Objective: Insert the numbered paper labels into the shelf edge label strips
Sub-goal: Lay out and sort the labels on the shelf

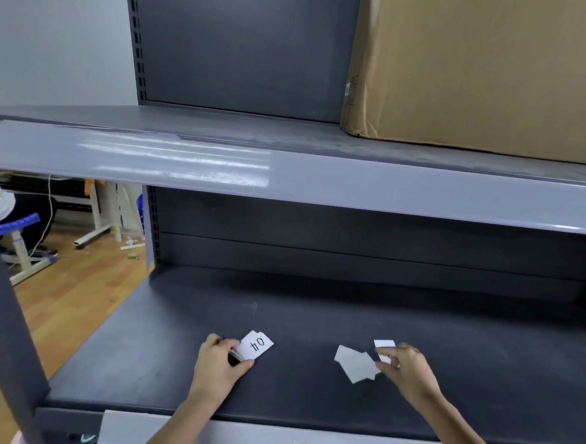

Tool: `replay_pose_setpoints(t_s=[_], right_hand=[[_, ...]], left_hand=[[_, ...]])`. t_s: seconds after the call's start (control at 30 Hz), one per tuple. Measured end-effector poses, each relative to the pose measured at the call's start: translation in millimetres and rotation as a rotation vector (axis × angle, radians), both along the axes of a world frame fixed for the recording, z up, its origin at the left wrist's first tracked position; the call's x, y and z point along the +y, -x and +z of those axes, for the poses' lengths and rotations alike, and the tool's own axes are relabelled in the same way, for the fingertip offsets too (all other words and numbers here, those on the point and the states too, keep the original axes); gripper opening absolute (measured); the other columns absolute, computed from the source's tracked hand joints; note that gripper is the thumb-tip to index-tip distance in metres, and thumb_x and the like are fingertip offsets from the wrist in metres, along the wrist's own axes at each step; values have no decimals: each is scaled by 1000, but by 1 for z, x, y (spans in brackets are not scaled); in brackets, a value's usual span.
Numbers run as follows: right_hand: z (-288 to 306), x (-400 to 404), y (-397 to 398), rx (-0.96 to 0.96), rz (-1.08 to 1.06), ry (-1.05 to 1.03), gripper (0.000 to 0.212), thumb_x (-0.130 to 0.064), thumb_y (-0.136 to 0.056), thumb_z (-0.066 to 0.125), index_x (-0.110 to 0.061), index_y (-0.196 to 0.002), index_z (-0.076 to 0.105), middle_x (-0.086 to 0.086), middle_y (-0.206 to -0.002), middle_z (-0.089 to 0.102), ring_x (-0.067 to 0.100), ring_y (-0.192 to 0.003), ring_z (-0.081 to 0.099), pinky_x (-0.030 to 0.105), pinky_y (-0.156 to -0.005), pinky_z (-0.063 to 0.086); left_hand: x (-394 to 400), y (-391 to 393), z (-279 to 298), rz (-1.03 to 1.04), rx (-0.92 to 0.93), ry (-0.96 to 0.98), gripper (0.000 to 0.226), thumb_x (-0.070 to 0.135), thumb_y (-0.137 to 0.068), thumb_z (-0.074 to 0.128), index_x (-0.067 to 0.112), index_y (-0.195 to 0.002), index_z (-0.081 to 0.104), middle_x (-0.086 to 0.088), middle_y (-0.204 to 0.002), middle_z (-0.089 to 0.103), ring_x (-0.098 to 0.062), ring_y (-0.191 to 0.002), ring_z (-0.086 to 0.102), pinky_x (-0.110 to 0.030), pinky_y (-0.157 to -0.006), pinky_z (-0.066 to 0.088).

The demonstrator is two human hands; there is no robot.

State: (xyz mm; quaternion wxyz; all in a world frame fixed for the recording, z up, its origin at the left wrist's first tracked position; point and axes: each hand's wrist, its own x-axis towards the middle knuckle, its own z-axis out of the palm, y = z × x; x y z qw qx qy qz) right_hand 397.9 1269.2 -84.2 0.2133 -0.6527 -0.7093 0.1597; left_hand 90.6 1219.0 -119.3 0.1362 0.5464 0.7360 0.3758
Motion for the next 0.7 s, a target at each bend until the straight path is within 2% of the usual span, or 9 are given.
replay_pose_setpoints(t_s=[0.1,0.2,0.37,0.47,0.57,0.7], right_hand=[[-2,-5,-1,-74,162,12,35,-27,-85,61,-29,-120,61,-14,-72,35,11,-92,39,28,-75,43],[-3,-8,-4,-155,216,-9,39,-32,-87,59,-34,-125,55,-17,-74,33,8,-92,36,23,-73,40],[0,-11,-3,-369,285,-118,28,-36,-91,50,-27,-114,61,-7,-81,38,9,-92,37,22,-65,36],[0,-13,-3,-348,306,-138,27,-34,-92,48,-28,-115,61,-15,-67,27,13,-99,44,18,-55,29],[0,-14,-3,-362,316,-143,28,-34,-92,48,-28,-116,60,-17,-65,23,14,-109,46,21,-61,31],[1,-14,-2,-343,324,-141,27,-34,-92,49,-26,-114,62,-18,-65,22,15,-110,47,17,-53,26]], left_hand=[[-1,0,0,-7,13,-1,39,27,-73,74,12,-108,65,0,-92,42,-21,-101,51,-19,-78,36],[-1,0,-1,-6,21,-5,39,27,-73,74,13,-108,65,1,-91,42,-19,-98,49,-18,-77,34],[-1,1,1,-9,4,8,38,24,-71,76,13,-105,66,1,-91,43,-17,-92,47,-19,-77,34],[-2,1,3,-28,-57,8,33,20,-67,78,21,-96,64,1,-90,43,-22,-98,51,-21,-77,36],[-2,2,6,-53,-110,-2,35,18,-64,79,33,-81,52,4,-88,41,-21,-99,47,-20,-78,34],[-6,-5,7,-94,9,15,37,31,-65,79,38,-88,50,12,-94,38,-10,-97,33,-20,-85,29]])
